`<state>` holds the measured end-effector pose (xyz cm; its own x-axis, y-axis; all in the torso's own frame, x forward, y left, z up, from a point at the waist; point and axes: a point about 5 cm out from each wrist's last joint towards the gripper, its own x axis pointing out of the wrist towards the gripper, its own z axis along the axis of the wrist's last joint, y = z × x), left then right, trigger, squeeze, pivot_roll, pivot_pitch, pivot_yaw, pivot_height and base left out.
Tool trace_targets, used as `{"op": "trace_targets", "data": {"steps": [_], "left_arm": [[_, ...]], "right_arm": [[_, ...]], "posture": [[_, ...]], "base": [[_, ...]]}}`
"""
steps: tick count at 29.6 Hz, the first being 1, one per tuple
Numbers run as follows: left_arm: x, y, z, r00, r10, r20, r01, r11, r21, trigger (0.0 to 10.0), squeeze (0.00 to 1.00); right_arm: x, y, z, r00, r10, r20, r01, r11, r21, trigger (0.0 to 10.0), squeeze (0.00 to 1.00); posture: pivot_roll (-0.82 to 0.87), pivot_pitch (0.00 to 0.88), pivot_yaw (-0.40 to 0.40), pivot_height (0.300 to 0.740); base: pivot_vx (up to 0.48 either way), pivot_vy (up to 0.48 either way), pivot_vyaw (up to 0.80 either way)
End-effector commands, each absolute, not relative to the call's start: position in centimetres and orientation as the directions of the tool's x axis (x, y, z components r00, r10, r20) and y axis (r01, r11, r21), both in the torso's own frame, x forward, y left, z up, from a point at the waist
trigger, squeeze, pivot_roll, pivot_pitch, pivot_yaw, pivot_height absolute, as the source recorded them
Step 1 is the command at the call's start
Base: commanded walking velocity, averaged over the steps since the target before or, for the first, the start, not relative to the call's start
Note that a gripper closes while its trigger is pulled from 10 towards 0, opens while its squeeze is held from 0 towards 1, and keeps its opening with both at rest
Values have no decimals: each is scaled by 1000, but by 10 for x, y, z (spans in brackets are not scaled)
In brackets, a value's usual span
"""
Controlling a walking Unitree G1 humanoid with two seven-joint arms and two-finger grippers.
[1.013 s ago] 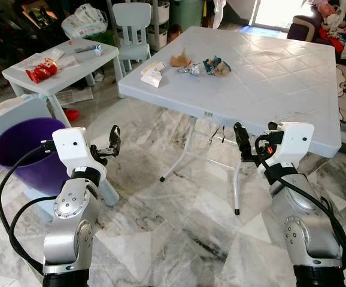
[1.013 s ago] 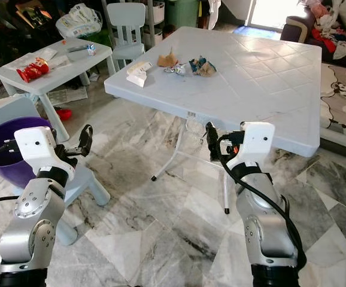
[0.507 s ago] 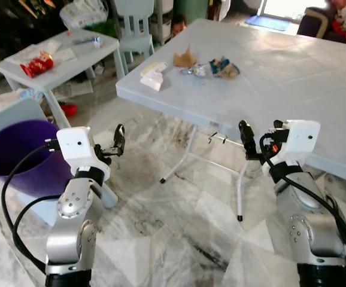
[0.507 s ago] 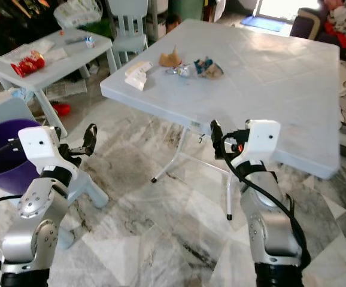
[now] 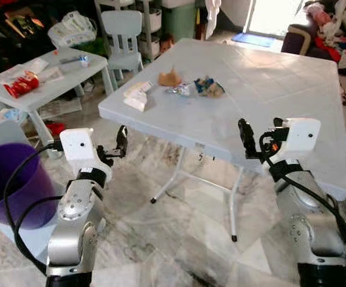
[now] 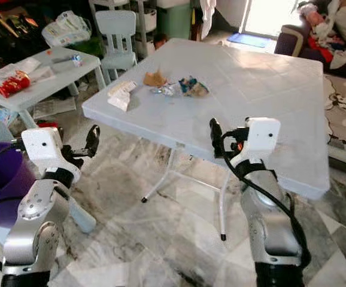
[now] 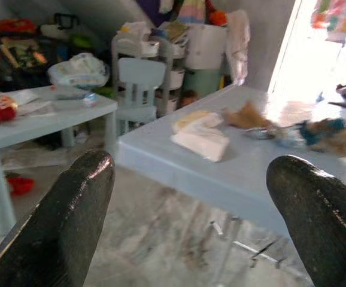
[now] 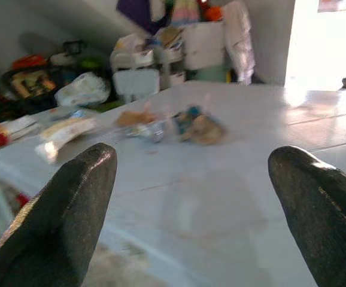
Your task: Picking trash to rubbish bin
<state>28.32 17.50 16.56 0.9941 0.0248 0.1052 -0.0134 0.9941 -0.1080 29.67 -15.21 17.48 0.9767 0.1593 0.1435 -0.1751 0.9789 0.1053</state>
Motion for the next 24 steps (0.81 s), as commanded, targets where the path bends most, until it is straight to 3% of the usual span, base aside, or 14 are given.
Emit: {"op": "trace_targets", "data": {"steps": [1, 24], "left_arm": [[284, 171, 169, 993, 15, 119, -2, 994, -105, 10000, 0], [285, 171, 169, 993, 14, 120, -2, 995, -100, 10000, 0]], "right_arm": [[297, -158, 180, 977, 146, 156, -162, 982, 93, 10000, 0], [297, -156, 180, 975, 159, 156, -175, 980, 95, 10000, 0]], "posture": [[51, 82, -14, 740], [49, 80, -15, 740]], "base": [[431, 0, 0], [432, 0, 0]]}}
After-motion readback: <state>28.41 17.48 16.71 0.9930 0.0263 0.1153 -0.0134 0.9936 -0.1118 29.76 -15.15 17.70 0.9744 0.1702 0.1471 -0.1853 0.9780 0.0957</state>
